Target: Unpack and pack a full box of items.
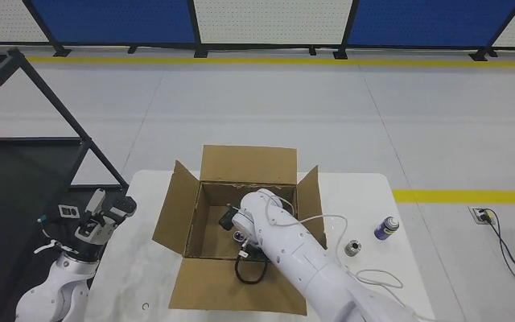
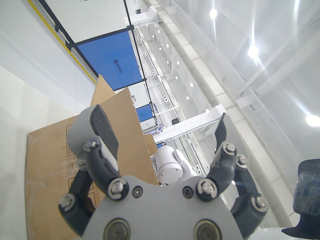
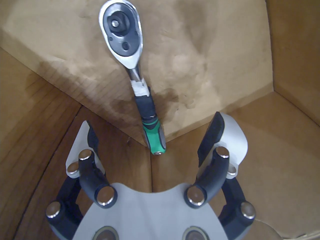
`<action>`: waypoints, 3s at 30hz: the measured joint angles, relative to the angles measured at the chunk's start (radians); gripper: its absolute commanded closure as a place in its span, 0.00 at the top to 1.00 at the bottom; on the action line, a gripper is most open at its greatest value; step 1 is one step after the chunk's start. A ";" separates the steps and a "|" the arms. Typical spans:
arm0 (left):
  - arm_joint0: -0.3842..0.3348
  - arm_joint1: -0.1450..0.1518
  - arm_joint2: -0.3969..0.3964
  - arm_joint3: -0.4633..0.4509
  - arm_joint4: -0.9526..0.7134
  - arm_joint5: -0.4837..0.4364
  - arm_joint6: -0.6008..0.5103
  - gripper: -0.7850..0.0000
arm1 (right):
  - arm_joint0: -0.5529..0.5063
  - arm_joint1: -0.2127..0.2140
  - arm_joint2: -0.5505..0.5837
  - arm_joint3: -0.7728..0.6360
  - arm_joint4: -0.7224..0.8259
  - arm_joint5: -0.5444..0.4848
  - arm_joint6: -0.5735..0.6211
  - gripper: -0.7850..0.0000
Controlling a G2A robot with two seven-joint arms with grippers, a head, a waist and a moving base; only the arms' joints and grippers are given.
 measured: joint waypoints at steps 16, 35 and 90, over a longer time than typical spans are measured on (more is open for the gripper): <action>-0.004 -0.001 0.008 0.002 -0.001 0.000 -0.010 1.00 | -0.024 -0.018 -0.004 0.003 -0.027 0.047 -0.055 0.79; 0.012 -0.001 0.001 0.002 -0.004 -0.008 -0.003 1.00 | -0.023 -0.014 0.021 0.107 -0.021 -0.036 -0.135 0.50; 0.102 -0.010 0.022 -0.115 0.061 -0.052 0.029 1.00 | -0.539 0.286 0.359 -0.951 -0.365 0.169 -0.128 0.00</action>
